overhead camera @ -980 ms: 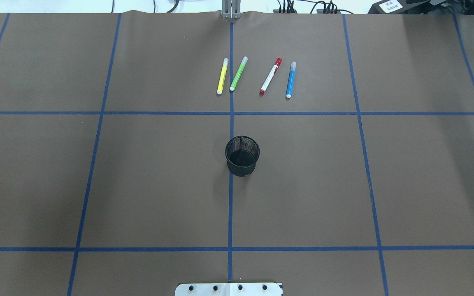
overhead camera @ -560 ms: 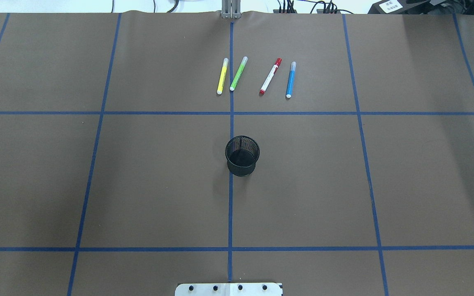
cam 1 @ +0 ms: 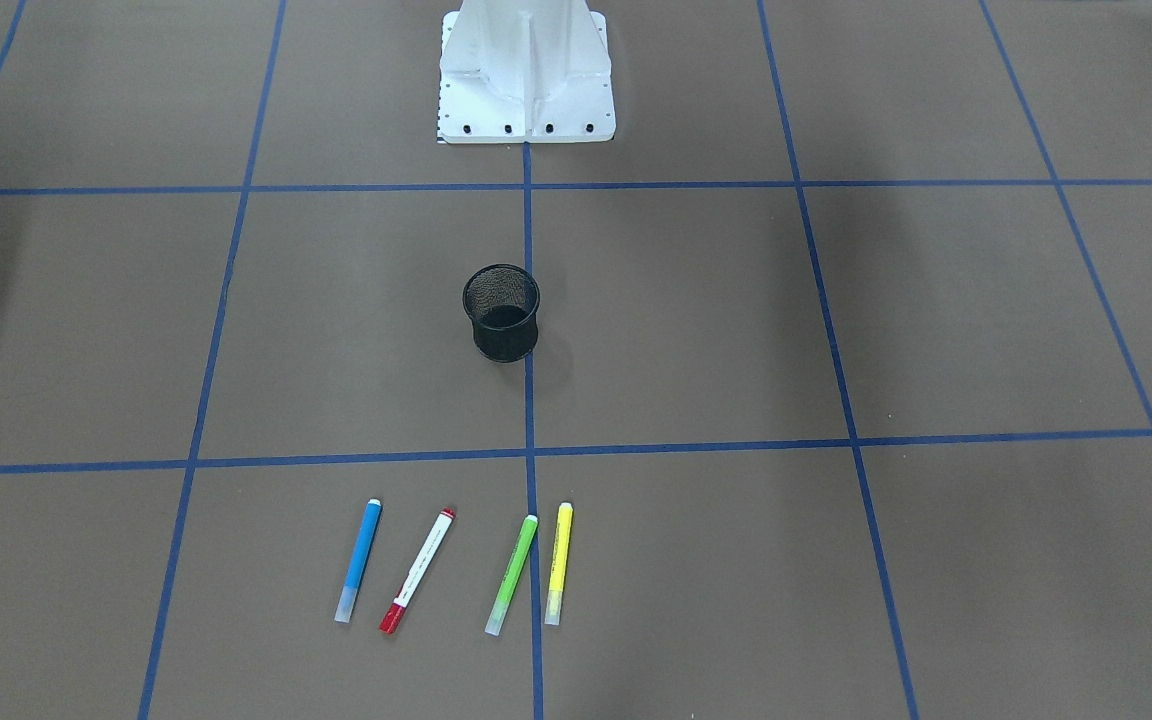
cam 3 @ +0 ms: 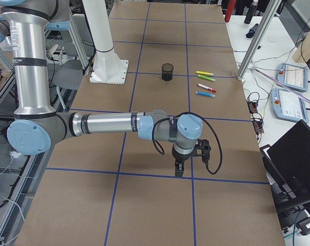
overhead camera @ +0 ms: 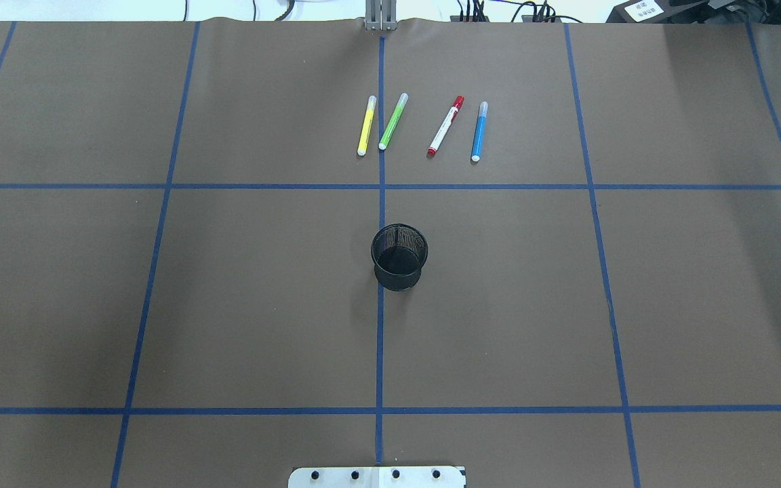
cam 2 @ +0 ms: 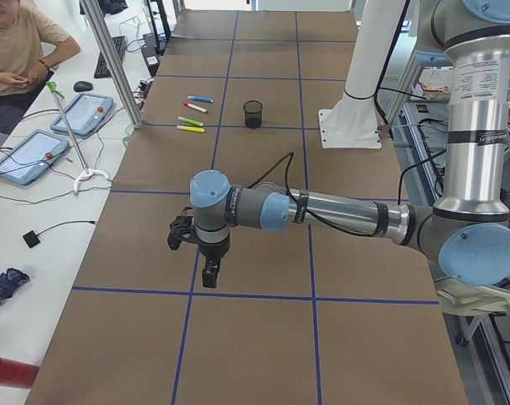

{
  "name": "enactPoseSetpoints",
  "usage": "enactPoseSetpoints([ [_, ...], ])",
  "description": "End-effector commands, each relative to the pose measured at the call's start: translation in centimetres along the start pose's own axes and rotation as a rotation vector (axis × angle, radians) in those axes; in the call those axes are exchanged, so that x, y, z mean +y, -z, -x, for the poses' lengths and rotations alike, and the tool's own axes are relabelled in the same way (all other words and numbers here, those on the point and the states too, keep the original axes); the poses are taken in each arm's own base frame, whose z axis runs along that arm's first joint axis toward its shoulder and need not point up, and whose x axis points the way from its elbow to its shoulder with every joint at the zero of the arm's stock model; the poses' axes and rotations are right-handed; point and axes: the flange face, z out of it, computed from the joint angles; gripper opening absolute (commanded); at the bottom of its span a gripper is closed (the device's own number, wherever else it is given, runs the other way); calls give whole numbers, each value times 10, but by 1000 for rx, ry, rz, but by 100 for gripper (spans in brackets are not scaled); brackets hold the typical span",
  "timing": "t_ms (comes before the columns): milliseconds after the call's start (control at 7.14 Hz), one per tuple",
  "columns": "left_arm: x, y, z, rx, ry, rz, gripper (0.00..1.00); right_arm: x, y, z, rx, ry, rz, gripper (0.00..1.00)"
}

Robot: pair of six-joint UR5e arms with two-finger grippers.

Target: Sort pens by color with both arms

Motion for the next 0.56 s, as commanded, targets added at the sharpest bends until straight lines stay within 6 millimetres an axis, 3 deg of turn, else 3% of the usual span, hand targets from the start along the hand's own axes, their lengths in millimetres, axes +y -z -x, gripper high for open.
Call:
enactPoseSetpoints([
  [0,2,-1,1,0,2,3,100,14,-26,-21,-16,-41,50,100],
  [420,1,4,-3,2,-5,-7,100,29,-23,-18,-5,-12,28,100],
])
